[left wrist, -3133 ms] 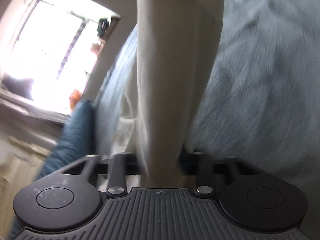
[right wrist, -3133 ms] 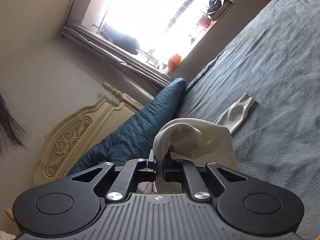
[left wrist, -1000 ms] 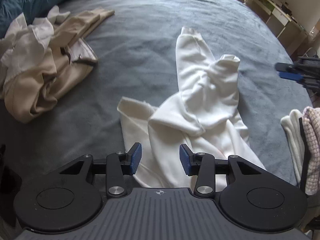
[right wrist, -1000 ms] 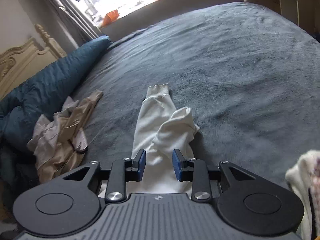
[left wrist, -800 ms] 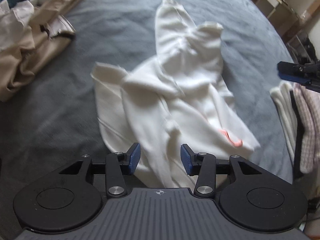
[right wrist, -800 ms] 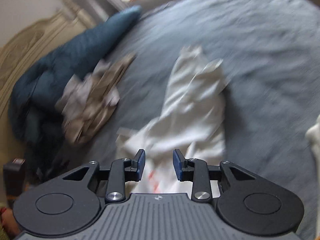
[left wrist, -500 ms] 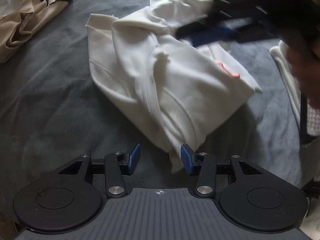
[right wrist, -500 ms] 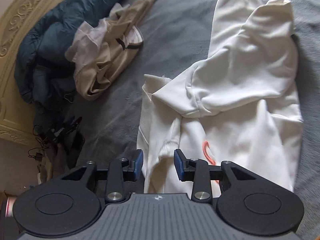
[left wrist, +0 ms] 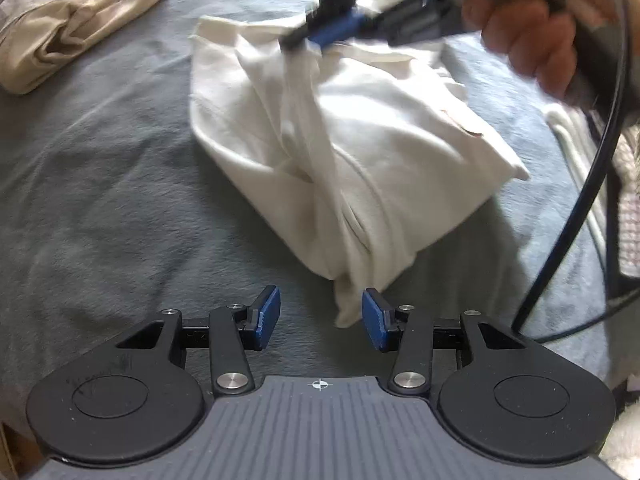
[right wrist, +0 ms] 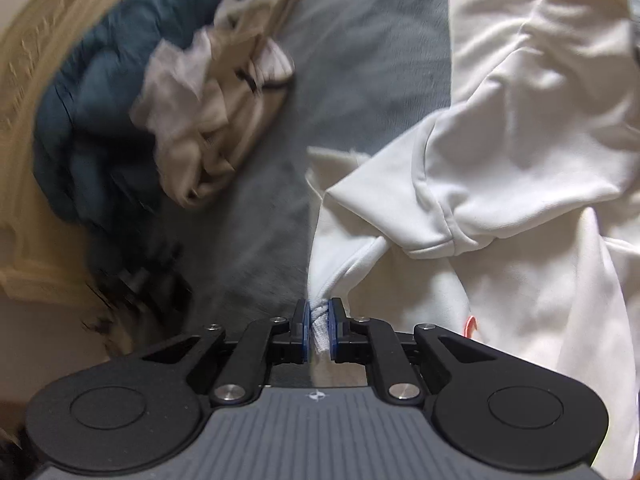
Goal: Fold clothes
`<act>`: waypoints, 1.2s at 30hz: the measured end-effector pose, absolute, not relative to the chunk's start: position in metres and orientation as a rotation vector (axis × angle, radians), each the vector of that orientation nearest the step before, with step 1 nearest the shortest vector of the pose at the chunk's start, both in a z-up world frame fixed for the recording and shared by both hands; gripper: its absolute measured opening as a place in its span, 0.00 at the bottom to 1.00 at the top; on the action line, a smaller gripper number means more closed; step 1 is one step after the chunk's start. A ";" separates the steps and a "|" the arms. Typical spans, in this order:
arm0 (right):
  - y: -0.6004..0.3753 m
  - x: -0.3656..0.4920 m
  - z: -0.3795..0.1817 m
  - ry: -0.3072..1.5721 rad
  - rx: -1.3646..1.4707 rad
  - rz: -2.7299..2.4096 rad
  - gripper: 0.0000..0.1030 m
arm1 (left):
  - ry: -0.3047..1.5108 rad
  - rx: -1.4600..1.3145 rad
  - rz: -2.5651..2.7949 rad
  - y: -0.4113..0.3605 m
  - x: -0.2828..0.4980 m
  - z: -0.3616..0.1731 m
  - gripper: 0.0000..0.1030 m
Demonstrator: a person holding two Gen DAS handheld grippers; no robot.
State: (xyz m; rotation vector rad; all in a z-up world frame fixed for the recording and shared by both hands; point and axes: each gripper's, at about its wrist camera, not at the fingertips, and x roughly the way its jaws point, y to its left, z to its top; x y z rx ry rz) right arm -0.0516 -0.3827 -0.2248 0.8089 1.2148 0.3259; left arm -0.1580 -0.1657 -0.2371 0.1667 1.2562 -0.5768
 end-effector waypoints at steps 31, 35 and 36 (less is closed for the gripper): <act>-0.537 -0.168 -0.106 0.690 1.168 0.146 0.11 | 0.762 0.677 -0.831 -0.260 -0.156 -0.181 0.12; -0.540 -0.183 -0.088 0.620 1.169 0.145 0.11 | 0.716 0.681 -0.842 -0.262 -0.166 -0.163 0.08; -0.541 -0.188 -0.080 0.593 1.169 0.142 0.11 | 0.700 0.677 -0.843 -0.261 -0.167 -0.157 0.08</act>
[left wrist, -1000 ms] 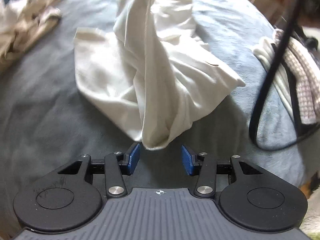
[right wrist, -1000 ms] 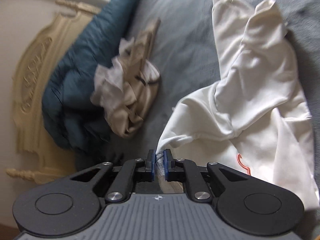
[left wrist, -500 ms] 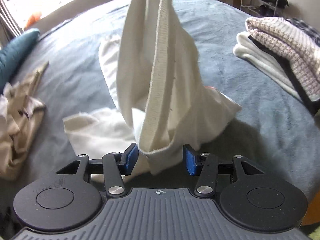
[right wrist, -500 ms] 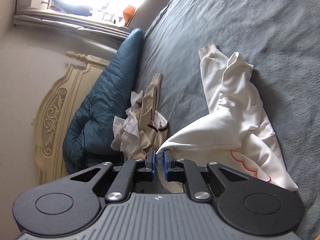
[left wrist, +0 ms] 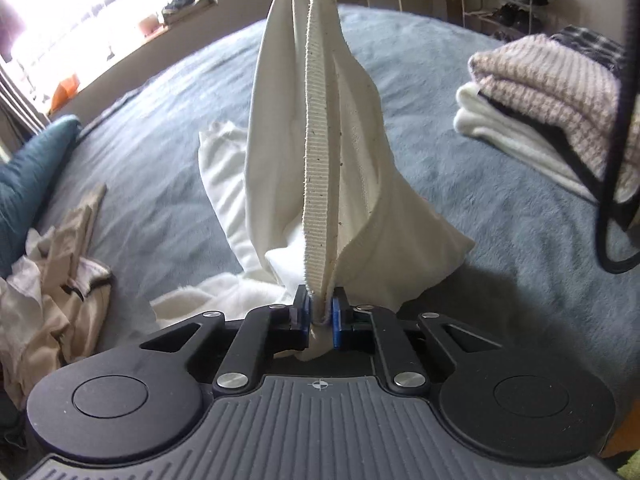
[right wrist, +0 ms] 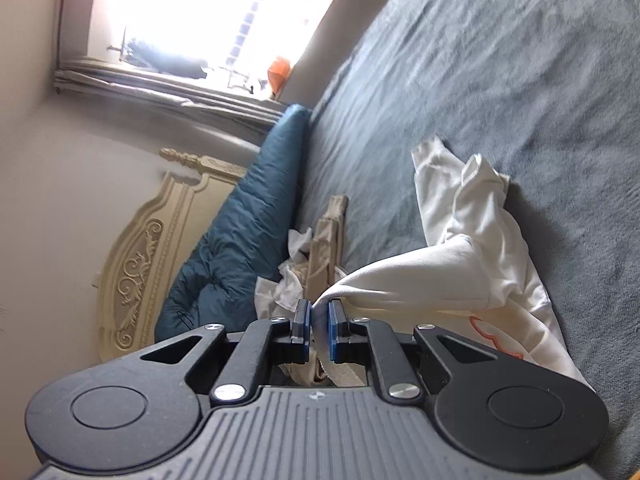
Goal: Fold clothes
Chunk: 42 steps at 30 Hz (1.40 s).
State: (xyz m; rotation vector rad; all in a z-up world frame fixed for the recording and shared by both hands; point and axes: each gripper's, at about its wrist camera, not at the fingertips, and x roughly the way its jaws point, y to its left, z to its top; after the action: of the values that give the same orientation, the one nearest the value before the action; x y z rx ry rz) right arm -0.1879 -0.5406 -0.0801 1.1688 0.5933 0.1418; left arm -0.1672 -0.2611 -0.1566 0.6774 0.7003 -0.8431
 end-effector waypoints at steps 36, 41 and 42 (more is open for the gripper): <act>-0.388 -0.194 -0.106 0.902 -0.360 0.114 0.54 | 0.808 0.566 -0.948 -0.264 -0.069 -0.139 0.52; -0.362 -0.178 -0.189 0.873 -0.854 0.426 0.60 | 0.854 0.673 -0.980 -0.304 -0.034 -0.190 0.52; -0.360 -0.176 -0.205 0.862 -0.942 0.475 0.60 | 0.863 0.686 -0.989 -0.309 -0.030 -0.197 0.52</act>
State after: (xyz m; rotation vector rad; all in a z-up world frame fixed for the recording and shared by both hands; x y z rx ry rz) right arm -0.1757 -0.3598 -0.2052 -0.9419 0.8616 0.4747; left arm -0.0301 -0.3095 -0.1972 0.6860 0.8632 -0.9894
